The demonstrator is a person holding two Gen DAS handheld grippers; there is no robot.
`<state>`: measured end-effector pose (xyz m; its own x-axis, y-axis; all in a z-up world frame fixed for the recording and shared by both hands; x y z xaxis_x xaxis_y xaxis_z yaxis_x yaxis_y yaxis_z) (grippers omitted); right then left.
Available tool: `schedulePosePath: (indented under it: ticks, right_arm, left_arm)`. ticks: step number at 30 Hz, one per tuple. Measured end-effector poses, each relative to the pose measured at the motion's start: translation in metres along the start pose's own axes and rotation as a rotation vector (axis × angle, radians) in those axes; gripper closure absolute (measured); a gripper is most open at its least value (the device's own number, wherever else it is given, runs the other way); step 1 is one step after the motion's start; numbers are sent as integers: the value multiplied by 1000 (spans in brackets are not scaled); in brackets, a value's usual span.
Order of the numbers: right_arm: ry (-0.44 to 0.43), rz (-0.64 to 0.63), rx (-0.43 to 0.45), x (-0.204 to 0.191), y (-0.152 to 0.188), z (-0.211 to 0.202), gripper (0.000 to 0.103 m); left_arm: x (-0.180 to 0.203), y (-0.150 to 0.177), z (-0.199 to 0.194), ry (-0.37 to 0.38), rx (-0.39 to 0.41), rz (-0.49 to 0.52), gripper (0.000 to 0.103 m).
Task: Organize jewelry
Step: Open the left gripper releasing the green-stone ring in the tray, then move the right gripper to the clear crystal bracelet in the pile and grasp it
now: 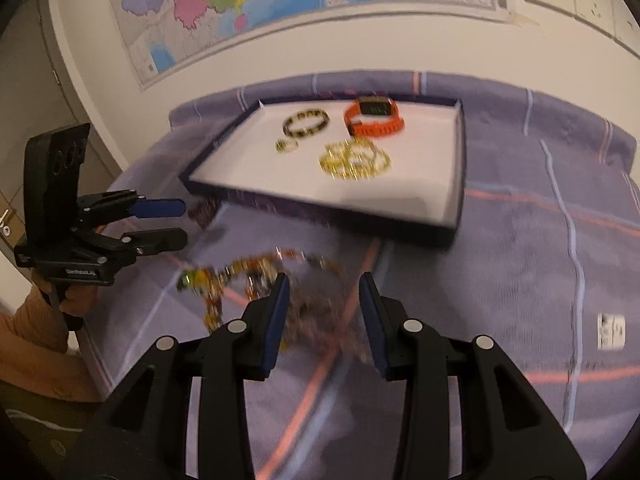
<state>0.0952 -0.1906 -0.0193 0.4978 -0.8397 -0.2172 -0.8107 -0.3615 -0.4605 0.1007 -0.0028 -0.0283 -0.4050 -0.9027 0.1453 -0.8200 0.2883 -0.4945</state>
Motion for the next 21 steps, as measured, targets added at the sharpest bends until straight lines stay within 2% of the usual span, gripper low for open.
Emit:
schedulePosePath:
  ticks: [6, 8, 12, 15, 16, 18, 19, 21]
  right_arm:
    - [85, -25, -39, -3, 19, 8, 58]
    - [93, -43, -45, -6, 21, 13, 50]
    - [168, -109, -37, -17, 21, 20, 51]
    - [189, -101, -38, -14, 19, 22, 66]
    - [196, -101, -39, -13, 18, 22, 75]
    - [181, -94, -39, -11, 18, 19, 79]
    - [173, -92, -35, -10, 17, 18, 87]
    - [162, -65, -26, -6, 16, 13, 93]
  left_arm:
    - [10, 14, 7, 17, -19, 17, 45]
    - [14, 15, 10, 21, -25, 23, 44]
    - [23, 15, 15, 22, -33, 42, 43]
    - [27, 16, 18, 25, -42, 48, 43]
    - [28, 16, 20, 23, -46, 49, 43]
    - [29, 16, 22, 24, -53, 50, 43]
    - [29, 17, 24, 24, -56, 48, 43]
    - [29, 17, 23, 22, -55, 49, 43]
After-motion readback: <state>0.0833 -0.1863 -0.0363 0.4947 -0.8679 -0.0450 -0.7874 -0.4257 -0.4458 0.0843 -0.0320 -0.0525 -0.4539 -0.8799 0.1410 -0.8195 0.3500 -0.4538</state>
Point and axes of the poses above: each gripper's, at about its wrist camera, not at the fingertips, and z roughly the way its jaws point, x to its right, y to its underside, the point moved 4 cm from there along z, roughly the way its jaws point, and after that the axes turned 12 degrees about -x, right-handed, at the moved point
